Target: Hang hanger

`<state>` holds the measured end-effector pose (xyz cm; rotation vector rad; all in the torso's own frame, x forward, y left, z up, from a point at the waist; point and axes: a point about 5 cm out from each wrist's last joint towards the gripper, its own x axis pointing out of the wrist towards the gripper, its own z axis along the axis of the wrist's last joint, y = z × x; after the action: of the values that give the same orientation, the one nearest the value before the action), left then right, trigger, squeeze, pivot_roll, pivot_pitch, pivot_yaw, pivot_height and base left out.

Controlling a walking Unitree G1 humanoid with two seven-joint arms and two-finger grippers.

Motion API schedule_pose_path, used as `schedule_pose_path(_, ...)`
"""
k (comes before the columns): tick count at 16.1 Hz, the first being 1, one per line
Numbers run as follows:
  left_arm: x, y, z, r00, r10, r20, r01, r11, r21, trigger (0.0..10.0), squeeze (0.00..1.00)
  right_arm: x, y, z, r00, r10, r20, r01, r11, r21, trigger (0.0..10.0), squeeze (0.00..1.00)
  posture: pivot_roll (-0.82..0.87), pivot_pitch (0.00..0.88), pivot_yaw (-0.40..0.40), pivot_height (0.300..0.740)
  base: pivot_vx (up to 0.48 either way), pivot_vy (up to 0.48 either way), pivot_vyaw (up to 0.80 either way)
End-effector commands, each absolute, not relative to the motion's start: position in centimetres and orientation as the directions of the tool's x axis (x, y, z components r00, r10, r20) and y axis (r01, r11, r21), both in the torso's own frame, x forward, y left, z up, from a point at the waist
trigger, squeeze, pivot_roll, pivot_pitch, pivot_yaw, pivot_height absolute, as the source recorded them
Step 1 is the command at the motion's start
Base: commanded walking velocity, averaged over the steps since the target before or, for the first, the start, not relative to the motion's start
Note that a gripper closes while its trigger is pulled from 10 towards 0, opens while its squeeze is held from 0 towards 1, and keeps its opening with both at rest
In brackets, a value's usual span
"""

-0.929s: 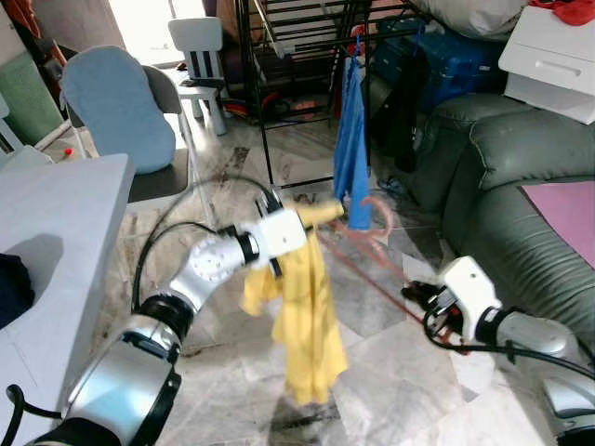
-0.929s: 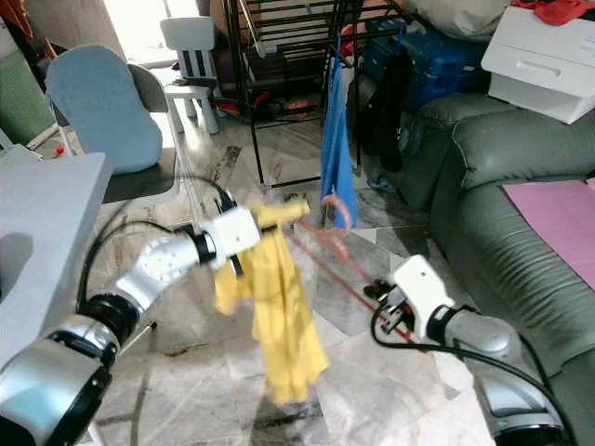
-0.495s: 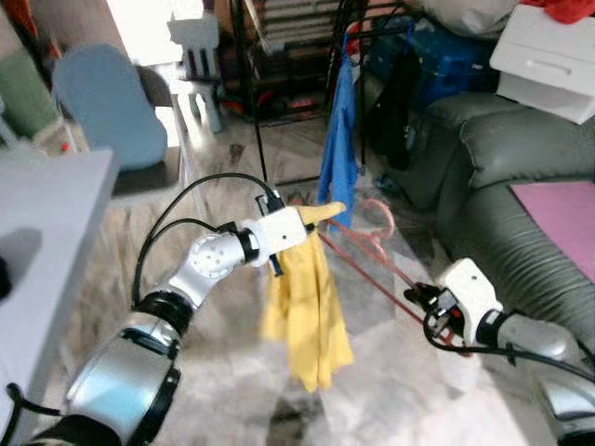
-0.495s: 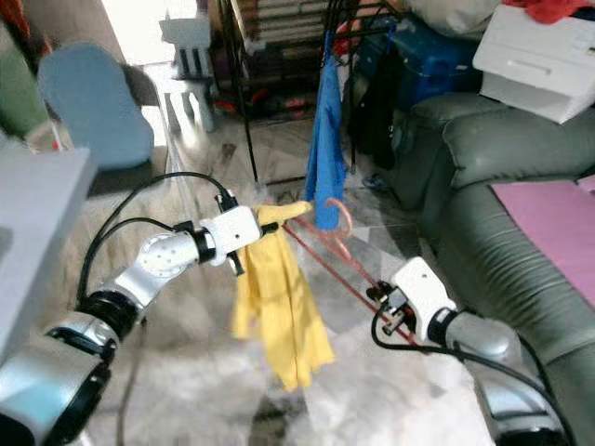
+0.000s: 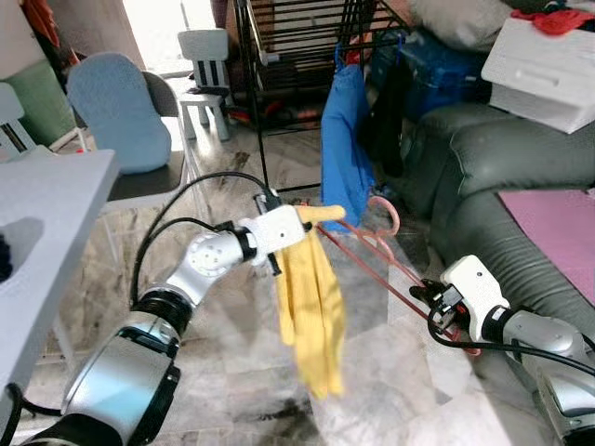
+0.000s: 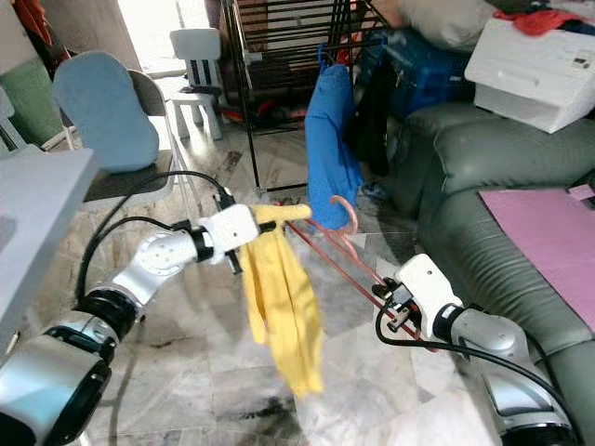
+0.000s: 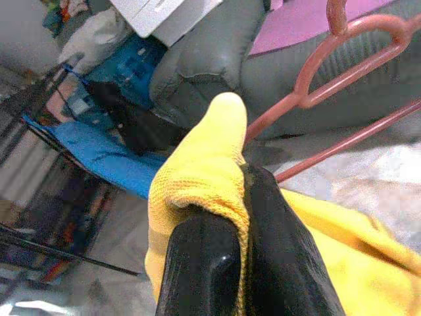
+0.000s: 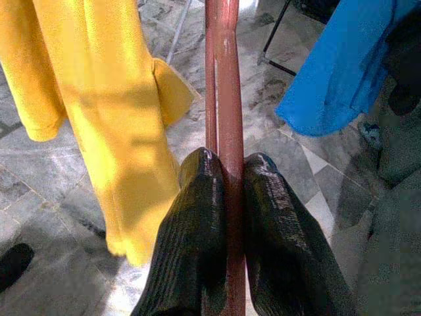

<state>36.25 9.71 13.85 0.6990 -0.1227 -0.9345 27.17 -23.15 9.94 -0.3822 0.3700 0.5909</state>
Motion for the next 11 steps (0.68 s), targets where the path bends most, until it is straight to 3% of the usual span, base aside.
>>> schedule_pose_path(1, 37.2, 10.7, 15.7, 0.589, -0.783, -0.199, 0.735, 0.417, 0.535, 10.0, 0.00, 27.8, -23.7, 11.1, 0.778, 0.460, -0.429, -0.599, 0.749, -0.284, 10.0, 0.00, -0.24, 0.000, 0.068, 0.740, 0.000, 0.000, 0.00)
schedule_pose_path(4, 37.0, 12.7, 15.5, 0.533, -0.768, -0.356, 0.745, 0.226, 0.627, 10.0, 0.00, 28.1, -25.1, 12.4, 0.770, 0.465, -0.438, -0.612, 0.732, -0.299, 10.0, 0.00, -0.24, 0.000, 0.073, 0.740, 0.000, 0.000, 0.00)
schedule_pose_path(5, 37.0, 13.6, 15.9, 0.544, -0.728, -0.417, 0.683, 0.096, 0.724, 10.0, 0.00, 28.0, -25.7, 13.0, 0.757, 0.473, -0.451, -0.628, 0.716, -0.305, 10.0, 0.00, -0.24, 0.000, 0.077, 0.740, 0.000, 0.000, 0.00)
schedule_pose_path(7, 37.5, 14.2, 17.1, 0.598, -0.672, -0.437, 0.559, -0.041, 0.828, 10.0, 0.00, 27.8, -26.5, 13.6, 0.740, 0.478, -0.473, -0.649, 0.691, -0.318, 10.0, 0.00, -0.24, 0.000, 0.079, 0.740, 0.000, 0.000, 0.00)
schedule_pose_path(8, 37.9, 14.3, 18.3, 0.641, -0.651, -0.406, 0.420, -0.145, 0.896, 10.0, 0.00, 27.8, -26.8, 14.0, 0.727, 0.485, -0.486, -0.665, 0.675, -0.321, 10.0, 0.00, -0.24, 0.000, 0.080, 0.740, 0.000, 0.000, 0.00)
schedule_pose_path(9, 38.1, 13.9, 20.2, 0.656, -0.690, -0.305, 0.249, -0.183, 0.951, 10.0, 0.00, 27.6, -26.8, 14.0, 0.697, 0.508, -0.507, -0.696, 0.650, -0.306, 10.0, 0.00, -0.24, 0.000, 0.084, 0.740, 0.000, 0.000, 0.00)
schedule_pose_path(10, 38.1, 13.8, 20.4, 0.653, -0.700, -0.290, 0.253, -0.160, 0.954, 10.0, 0.00, 27.5, -26.7, 14.0, 0.687, 0.515, -0.513, -0.706, 0.642, -0.300, 10.0, 0.00, -0.24, 0.000, 0.086, 0.740, 0.000, 0.000, 0.00)
schedule_pose_path(11, 38.2, 13.4, 20.8, 0.652, -0.717, -0.245, 0.301, -0.051, 0.952, 10.0, 0.00, 27.4, -26.5, 13.8, 0.667, 0.532, -0.522, -0.724, 0.628, -0.285, 10.0, 0.00, -0.23, 0.000, 0.090, 0.740, 0.000, 0.000, 0.00)
